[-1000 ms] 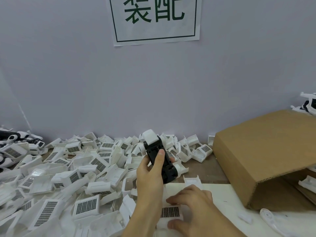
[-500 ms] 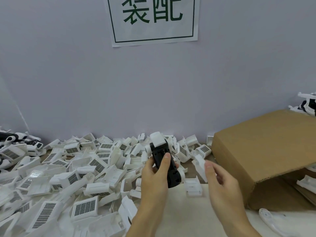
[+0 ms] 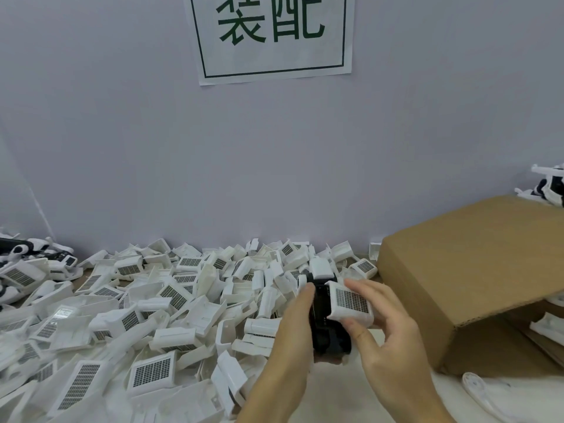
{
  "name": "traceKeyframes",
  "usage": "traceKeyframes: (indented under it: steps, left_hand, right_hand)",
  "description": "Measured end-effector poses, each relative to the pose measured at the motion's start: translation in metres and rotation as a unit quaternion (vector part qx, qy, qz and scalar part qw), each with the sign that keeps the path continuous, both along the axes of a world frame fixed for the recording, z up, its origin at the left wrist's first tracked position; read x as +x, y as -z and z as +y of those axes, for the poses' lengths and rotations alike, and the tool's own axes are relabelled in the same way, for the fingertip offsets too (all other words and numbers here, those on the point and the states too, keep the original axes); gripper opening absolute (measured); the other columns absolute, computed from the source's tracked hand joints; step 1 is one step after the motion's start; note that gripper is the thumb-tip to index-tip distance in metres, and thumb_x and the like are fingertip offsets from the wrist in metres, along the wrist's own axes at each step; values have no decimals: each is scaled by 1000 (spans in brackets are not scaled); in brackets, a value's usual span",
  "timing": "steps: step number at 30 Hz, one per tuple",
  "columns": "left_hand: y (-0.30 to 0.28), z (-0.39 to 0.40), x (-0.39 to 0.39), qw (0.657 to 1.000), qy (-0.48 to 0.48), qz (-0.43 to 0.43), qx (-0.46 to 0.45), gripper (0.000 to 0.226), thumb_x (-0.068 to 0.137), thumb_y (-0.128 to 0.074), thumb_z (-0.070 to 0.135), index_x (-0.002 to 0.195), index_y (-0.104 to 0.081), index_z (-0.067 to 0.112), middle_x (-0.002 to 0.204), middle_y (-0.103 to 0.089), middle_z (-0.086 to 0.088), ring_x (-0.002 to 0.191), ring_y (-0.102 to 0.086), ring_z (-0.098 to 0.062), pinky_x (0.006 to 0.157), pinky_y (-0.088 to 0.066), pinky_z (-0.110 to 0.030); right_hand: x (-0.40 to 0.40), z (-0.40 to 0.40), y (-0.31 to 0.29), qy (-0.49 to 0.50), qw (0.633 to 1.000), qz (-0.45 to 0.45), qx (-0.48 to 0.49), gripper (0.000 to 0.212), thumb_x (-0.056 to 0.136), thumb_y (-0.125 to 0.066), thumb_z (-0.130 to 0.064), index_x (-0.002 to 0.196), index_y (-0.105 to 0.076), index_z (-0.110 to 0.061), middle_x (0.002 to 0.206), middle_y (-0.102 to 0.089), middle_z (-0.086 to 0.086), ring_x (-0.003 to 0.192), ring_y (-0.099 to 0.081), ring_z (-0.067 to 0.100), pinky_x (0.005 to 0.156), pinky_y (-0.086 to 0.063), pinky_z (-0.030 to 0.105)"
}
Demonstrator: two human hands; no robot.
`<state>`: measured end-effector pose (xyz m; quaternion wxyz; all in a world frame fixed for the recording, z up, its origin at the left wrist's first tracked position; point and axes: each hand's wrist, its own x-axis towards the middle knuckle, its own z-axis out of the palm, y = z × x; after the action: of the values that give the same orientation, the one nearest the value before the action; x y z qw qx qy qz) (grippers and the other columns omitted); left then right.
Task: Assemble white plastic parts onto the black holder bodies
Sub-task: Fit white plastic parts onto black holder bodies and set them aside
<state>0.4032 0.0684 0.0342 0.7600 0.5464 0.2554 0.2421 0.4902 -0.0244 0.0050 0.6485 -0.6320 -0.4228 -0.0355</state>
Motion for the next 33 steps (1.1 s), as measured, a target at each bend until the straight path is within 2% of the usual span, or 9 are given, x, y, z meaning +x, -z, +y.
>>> traceKeyframes:
  steps: [6,9,12,16,19,23,27,30,33]
  left_hand:
    - [8,3,0,999,32,20,32,31,93,-61,52,108,-72,27,90,-79,-3,75,-75,-24,59,-57,-34]
    - [12,4,3,999,6,21,45,26,92,-68,44,110,-69,26,91,-79,-2,81,-76,-24,64,-61,-40]
    - [14,5,5,999,-33,5,42,24,93,-68,40,112,-68,26,94,-79,1,84,-76,-22,70,-63,-44]
    - [18,6,7,989,-99,-15,104,24,92,-69,42,114,-64,35,100,-77,11,93,-74,-12,83,-62,-43]
    - [19,5,7,979,-105,-21,174,24,93,-69,38,115,-61,36,99,-75,12,92,-72,-8,86,-60,-40]
    - [20,3,7,956,-95,-17,277,22,93,-69,35,112,-56,35,94,-72,18,84,-70,-3,71,-56,-23]
    - [23,-1,8,931,-53,41,358,36,82,-67,57,108,-51,38,85,-70,5,77,-68,-14,76,-58,-43]
    - [25,-2,9,925,-35,58,373,45,74,-63,63,111,-50,39,93,-72,11,88,-69,-12,82,-56,-45]
    - [26,-1,9,929,-19,72,364,49,71,-71,57,111,-48,40,98,-71,15,92,-67,-4,83,-56,-34]
  right_hand:
    - [-5,0,-4,-39,998,-26,-44,65,79,-67,20,116,-65,-34,129,-58,-20,130,-48,-2,107,-36,12]
    - [-6,1,-3,-23,997,-22,-67,65,82,-67,17,125,-61,-31,135,-55,-21,133,-44,-5,111,-39,22]
    - [-6,2,0,37,997,-22,-59,58,82,-73,6,127,-59,-27,128,-57,-15,123,-54,5,98,-46,26]
    - [-1,2,-1,95,991,77,-54,14,91,-70,-18,91,-68,-31,79,-70,-7,74,-65,8,64,-48,17]
    - [-4,3,-3,60,984,137,-96,42,98,-56,-35,60,-71,-27,58,-68,-3,49,-59,3,49,-41,10]
    - [-8,6,-8,10,967,233,-99,50,87,-48,-62,64,-73,-26,66,-71,2,51,-58,8,57,-41,27]
    - [-3,6,-10,1,957,265,-122,61,75,-46,-75,53,-63,-21,59,-64,-2,53,-57,9,61,-39,28]
    - [-3,5,-9,3,953,285,-106,56,79,-61,-63,44,-55,-20,54,-53,1,50,-53,9,50,-41,19]
    - [-2,5,-6,0,948,307,-80,44,92,-65,-39,56,-68,-15,56,-58,3,51,-52,10,51,-41,23]
